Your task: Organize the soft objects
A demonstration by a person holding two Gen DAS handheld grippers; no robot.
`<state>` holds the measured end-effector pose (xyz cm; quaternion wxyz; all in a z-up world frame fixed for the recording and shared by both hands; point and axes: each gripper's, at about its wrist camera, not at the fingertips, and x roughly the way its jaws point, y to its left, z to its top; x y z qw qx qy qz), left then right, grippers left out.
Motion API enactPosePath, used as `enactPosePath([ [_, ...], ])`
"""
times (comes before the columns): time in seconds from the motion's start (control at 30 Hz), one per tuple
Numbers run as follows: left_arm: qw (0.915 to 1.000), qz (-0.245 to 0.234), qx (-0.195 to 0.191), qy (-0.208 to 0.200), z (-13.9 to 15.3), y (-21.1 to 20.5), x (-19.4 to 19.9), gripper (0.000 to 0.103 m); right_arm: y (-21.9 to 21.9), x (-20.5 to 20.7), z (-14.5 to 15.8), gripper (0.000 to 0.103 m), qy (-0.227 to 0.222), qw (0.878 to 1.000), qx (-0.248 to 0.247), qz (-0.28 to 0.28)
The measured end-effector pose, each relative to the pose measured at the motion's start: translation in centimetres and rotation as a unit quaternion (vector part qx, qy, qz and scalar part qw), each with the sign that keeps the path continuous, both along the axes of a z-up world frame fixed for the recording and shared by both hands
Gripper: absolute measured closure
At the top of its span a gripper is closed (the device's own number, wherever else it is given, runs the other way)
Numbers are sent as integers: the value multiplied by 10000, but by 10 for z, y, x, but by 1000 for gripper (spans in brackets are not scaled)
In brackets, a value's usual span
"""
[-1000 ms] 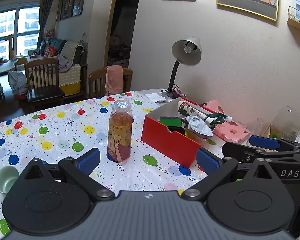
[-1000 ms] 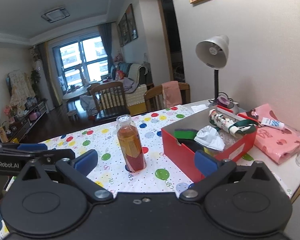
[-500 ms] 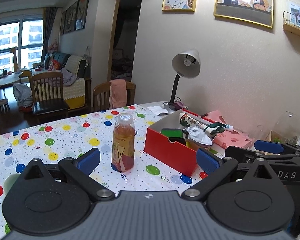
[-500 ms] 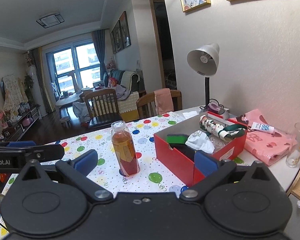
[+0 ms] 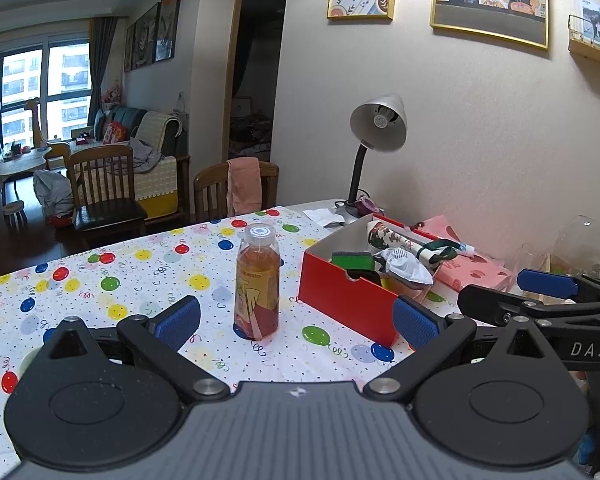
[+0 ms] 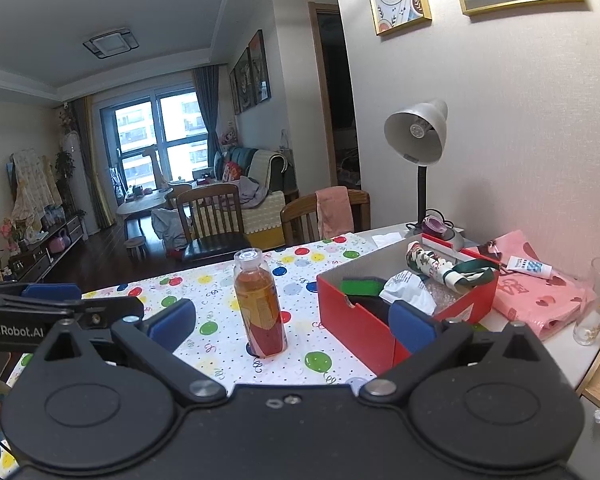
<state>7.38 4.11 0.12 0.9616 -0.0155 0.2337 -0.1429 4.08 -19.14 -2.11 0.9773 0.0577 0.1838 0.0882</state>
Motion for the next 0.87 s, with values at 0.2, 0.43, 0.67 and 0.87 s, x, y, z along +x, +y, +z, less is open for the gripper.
enactPosePath([
  [0.2,10000,12,46,-79,2,2,-3,0,5,-1,0,0,-27,10000,4,17],
  [0.43,10000,34,13,-60,2,7,-4,0,10,-1,-1,0,-9,10000,31,60],
  [0.67,10000,31,2,-39,1,10,-5,0,12,-2,-2,0,-23,10000,42,72],
  [0.87,10000,-29,-37,39,-2,14,-4,0,14,-2,-2,0,-27,10000,25,67],
])
